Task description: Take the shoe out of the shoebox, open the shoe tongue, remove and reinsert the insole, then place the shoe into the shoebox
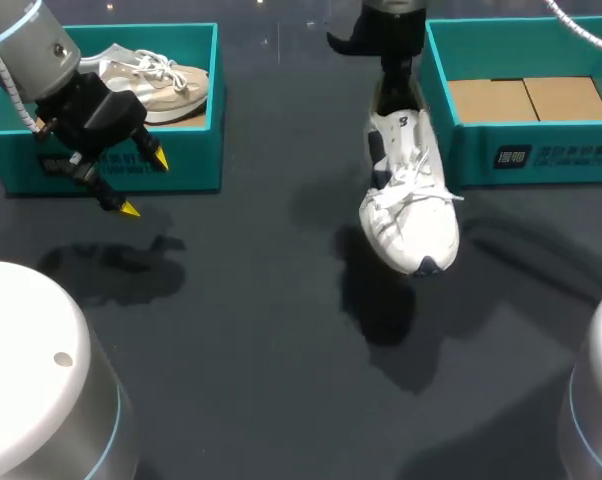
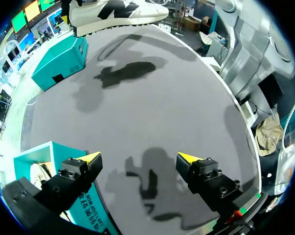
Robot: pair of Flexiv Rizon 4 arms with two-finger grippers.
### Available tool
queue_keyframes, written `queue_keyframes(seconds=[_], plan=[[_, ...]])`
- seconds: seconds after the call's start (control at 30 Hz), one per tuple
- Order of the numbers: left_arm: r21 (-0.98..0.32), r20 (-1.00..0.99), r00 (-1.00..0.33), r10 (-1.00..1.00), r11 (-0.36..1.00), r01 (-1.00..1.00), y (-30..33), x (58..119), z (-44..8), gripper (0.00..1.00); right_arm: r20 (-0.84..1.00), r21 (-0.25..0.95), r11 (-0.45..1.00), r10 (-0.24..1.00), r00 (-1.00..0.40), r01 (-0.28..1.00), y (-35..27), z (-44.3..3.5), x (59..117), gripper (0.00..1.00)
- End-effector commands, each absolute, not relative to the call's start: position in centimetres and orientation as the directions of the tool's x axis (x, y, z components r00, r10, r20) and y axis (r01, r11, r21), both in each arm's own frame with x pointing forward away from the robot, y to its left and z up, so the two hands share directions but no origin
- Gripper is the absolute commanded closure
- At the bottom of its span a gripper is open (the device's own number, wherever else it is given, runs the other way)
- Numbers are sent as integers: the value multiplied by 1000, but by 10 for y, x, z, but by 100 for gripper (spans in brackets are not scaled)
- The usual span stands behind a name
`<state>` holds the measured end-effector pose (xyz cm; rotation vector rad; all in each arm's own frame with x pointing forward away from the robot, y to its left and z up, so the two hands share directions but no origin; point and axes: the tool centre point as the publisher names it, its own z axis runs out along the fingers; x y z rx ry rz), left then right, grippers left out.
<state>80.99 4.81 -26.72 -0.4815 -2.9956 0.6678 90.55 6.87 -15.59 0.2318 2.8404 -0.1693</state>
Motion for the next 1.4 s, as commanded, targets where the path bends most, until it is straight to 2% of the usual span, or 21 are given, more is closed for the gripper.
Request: queue_keyframes(seconds=[0.03,0.13,0.63,0.77,1.0,1.27,1.4], plan=[[-418,-33,-951,307,860,292,48,809,-267,0,-273,-136,975,135,-952,177,47,-135,949,100],[-418,-33,-951,307,860,292,48,809,-267,0,-279,-120,987,69,-958,106,30,-126,974,100],[-418,-33,-951,307,860,292,48,809,-267,0,-279,-120,987,69,-958,106,30,-126,974,100],[-418,-33,-951,307,860,292,48,809,-267,0,-297,-176,976,70,-952,127,-17,-114,993,100],[-418,-33,-951,307,860,292,48,809,-267,0,-299,-182,979,31,-954,89,-92,-100,1039,100],[-418,-33,-951,307,860,292,48,809,-267,0,-319,-177,981,17,-948,77,-145,-96,1097,100],[-418,-33,-951,307,860,292,48,809,-267,0,-319,-177,981,17,-948,77,-145,-96,1097,100]])
